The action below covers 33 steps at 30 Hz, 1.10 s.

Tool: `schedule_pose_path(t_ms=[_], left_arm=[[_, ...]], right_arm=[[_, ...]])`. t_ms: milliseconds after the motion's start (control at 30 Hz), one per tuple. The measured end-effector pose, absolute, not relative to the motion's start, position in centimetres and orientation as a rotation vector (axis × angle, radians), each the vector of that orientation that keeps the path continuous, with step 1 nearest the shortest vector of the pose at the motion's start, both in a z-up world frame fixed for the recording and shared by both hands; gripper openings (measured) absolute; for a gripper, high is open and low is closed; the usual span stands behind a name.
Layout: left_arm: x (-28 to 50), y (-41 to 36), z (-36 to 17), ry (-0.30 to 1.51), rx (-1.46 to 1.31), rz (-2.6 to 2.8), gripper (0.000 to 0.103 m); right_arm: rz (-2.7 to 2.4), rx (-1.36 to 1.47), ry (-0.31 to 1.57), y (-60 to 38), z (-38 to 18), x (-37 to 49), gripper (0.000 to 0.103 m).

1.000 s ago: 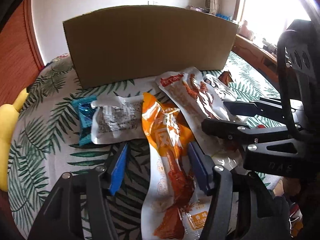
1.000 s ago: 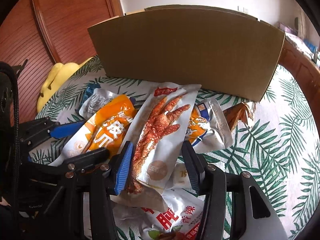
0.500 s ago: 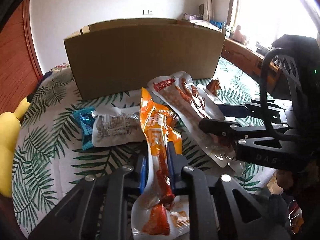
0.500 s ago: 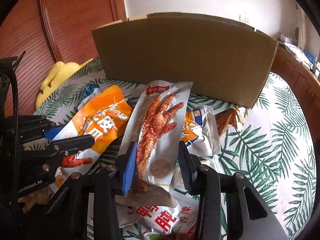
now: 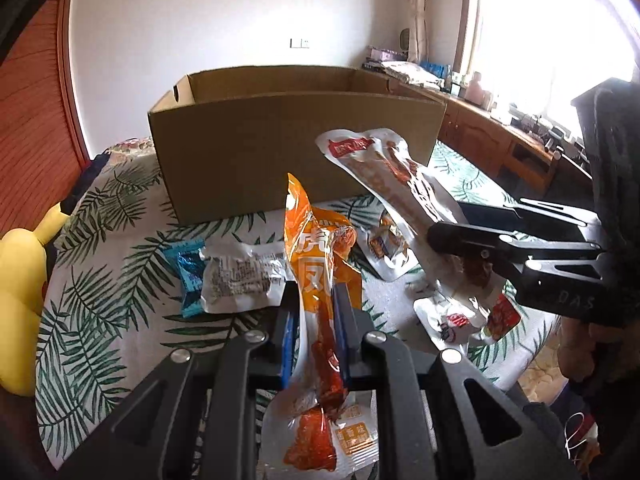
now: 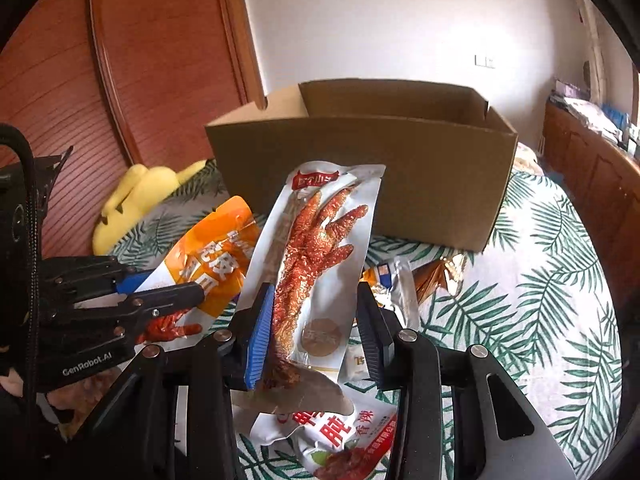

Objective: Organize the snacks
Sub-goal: 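Grasp the orange chicken-feet pack with the left tool while the right tool grasps the white chicken-feet pack, then carry both chicken-feet packs over the box and open both tools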

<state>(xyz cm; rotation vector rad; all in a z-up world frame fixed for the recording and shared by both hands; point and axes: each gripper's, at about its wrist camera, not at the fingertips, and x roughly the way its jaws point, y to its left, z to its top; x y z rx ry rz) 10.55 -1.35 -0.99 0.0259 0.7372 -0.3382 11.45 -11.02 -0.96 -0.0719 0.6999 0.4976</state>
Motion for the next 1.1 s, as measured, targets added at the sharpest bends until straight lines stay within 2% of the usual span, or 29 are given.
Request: schedule_pose_path(t_ms=[1100], left_arm=[[9.7, -0.7, 6.7, 0.582, -0.001, -0.347, 0.014]], right_arm=[[0.485, -0.077, 0.581, -13.0, 4.2, 9.2, 0.040]])
